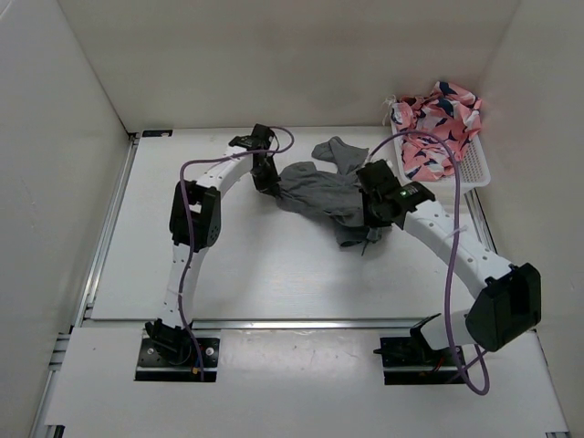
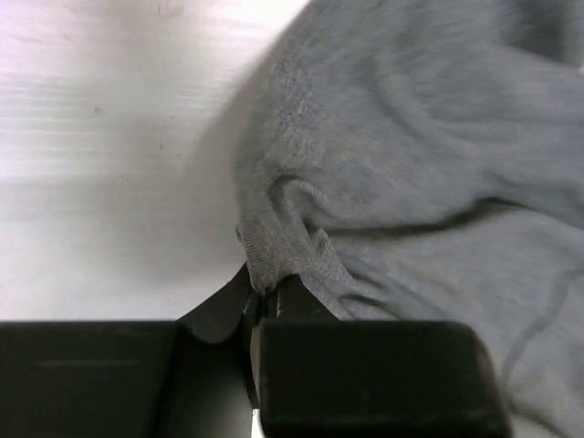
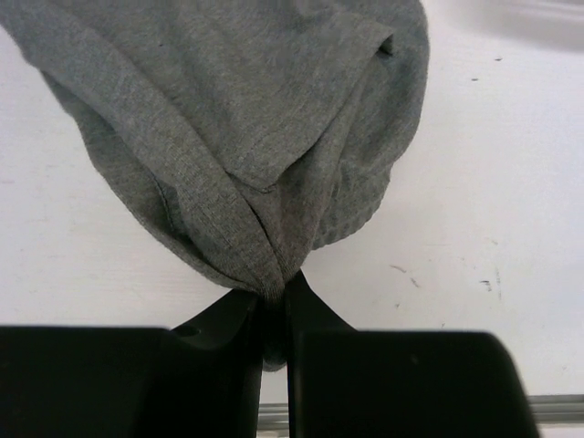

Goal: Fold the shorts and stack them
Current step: Flatten the shorts out

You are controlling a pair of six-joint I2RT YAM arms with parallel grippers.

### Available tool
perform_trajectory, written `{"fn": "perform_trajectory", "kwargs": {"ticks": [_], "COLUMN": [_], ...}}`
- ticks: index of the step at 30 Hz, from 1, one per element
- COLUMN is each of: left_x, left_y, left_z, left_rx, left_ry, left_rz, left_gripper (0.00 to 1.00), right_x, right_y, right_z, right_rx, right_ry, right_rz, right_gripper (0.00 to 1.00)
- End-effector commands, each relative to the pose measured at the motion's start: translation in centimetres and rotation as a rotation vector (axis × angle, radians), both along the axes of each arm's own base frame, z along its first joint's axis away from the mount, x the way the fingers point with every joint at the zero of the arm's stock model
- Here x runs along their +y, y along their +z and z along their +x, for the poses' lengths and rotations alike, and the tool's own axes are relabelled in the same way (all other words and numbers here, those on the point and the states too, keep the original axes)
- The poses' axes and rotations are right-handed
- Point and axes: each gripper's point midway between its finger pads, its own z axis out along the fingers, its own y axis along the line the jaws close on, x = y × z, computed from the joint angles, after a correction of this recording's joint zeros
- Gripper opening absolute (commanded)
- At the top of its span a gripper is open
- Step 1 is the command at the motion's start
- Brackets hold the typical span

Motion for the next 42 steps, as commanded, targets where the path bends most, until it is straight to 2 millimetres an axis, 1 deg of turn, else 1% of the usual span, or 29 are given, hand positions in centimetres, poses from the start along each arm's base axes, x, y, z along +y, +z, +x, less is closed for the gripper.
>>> {"fn": "perform_trajectory", "kwargs": {"ticks": [1, 2, 4, 5, 7, 8, 9, 11, 12, 13, 14, 15, 16, 17, 18, 19, 20, 21, 22, 24, 25, 26, 28, 32, 33, 35, 36, 37, 42], "left_x": [1.7, 3.8, 6.1, 7.5, 11.0, 12.2, 14.6, 16.8, 18.7, 19.5, 20.3, 20.8, 21.2, 21.7, 21.8, 22.0, 22.2, 22.3, 22.5, 22.7, 22.8, 22.8, 23.0, 23.5, 23.9, 23.9, 24.2, 24.2, 24.1], "left_y": [8.9, 13.3, 18.5, 22.9, 29.2, 32.8, 35.1, 39.0, 41.6, 40.8, 40.8, 40.5, 39.1, 37.9, 38.5, 33.5, 31.7, 31.2, 25.3, 20.9, 18.7, 15.8, 14.7, 15.7, 15.7, 15.9, 15.8, 15.9, 16.0], "left_z": [2.8, 4.1, 5.0, 4.8, 4.9, 3.8, 3.4, 1.6, -0.3, -1.1, -1.8, -2.7, -4.4, -5.2, -7.0, -7.7, -8.6, -9.9, -11.3, -13.0, -14.0, -15.0, -15.6, -16.2, -16.2, -16.5, -16.7, -17.0, -17.5], "left_rx": [-0.163, -0.25, -0.352, -0.439, -0.568, -0.636, -0.684, -0.762, -0.816, -0.794, -0.798, -0.785, -0.752, -0.721, -0.753, -0.639, -0.608, -0.627, -0.495, -0.404, -0.348, -0.279, -0.259, -0.305, -0.306, -0.308, -0.299, -0.299, -0.299], "left_ry": [0.05, 0.099, 0.141, 0.166, 0.216, 0.231, 0.26, 0.281, 0.312, 0.323, 0.329, 0.341, 0.344, 0.358, 0.365, 0.379, 0.386, 0.405, 0.416, 0.459, 0.472, 0.472, 0.481, 0.497, 0.51, 0.511, 0.519, 0.519, 0.519], "left_rz": [-0.03, -0.047, -0.084, -0.109, -0.132, -0.152, -0.149, -0.155, -0.155, -0.137, -0.123, -0.116, -0.1, -0.09, -0.085, -0.059, -0.046, -0.042, -0.01, 0.006, 0.005, 0.016, 0.021, 0.04, 0.05, 0.049, 0.052, 0.052, 0.052], "left_gripper": [0.1, 0.1, 0.1, 0.1, 0.1, 0.1, 0.1, 0.1, 0.1, 0.1, 0.1, 0.1, 0.1, 0.1, 0.1, 0.1, 0.1, 0.1, 0.1, 0.1, 0.1, 0.1, 0.1, 0.1, 0.1, 0.1, 0.1, 0.1, 0.1], "right_x": [-0.5, -1.3, -0.7, -0.3, 0.0, 0.5, 0.7, 1.6, 2.3, 2.9, 3.7, 4.8, 6.0, 6.6, 7.7, 8.4, 9.0, 9.7, 10.0, 10.5, 10.2, 10.2, 9.9, 9.4, 9.1, 9.0, 9.9, 9.7, 11.9], "right_y": [3.5, 3.8, 6.3, 9.8, 12.4, 17.9, 19.9, 23.3, 25.0, 27.1, 27.3, 25.1, 25.7, 24.0, 20.3, 18.0, 15.7, 10.3, 7.6, 2.5, -1.4, -2.6, -4.7, -3.9, -3.2, -3.8, -3.4, -5.1, -6.3], "right_z": [3.7, 5.3, 8.1, 10.9, 13.0, 14.3, 14.7, 14.8, 14.5, 13.2, 12.4, 11.6, 9.6, 8.5, 6.3, 5.1, 3.8, 1.0, -0.4, -3.2, -5.8, -6.5, -8.1, -7.3, -6.0, -6.6, -6.1, -7.2, -8.9], "right_rx": [-0.102, -0.109, -0.178, -0.257, -0.284, -0.405, -0.446, -0.515, -0.551, -0.599, -0.605, -0.554, -0.574, -0.538, -0.461, -0.404, -0.354, -0.222, -0.162, -0.033, 0.081, 0.118, 0.191, 0.181, 0.156, 0.233, 0.219, 0.264, 0.388], "right_ry": [-0.01, -0.017, 0.008, 0.031, 0.03, 0.038, 0.043, 0.091, 0.128, 0.175, 0.224, 0.303, 0.361, 0.399, 0.456, 0.486, 0.513, 0.534, 0.53, 0.533, 0.482, 0.455, 0.355, 0.141, 0.073, -0.048, -0.059, -0.097, -0.234], "right_rz": [0.015, -0.007, -0.008, -0.019, -0.052, -0.018, -0.01, 0.038, 0.057, 0.092, 0.109, 0.102, 0.116, 0.099, 0.083, 0.082, 0.086, 0.077, 0.079, 0.084, 0.08, 0.101, 0.14, 0.324, 0.407, 0.576, 0.665, 0.697, 0.945], "right_gripper": [0.0, 0.0, 0.0, 0.0, 0.0, 0.0, 0.0, 0.0, 0.0, 0.0, 0.0, 0.0, 0.0, 0.0, 0.01, 0.03, 0.07, 0.1, 0.16, 0.6, 0.7, 0.78, 0.78, 0.7, 0.63, 0.63, 0.66, 0.69, 0.85]}}
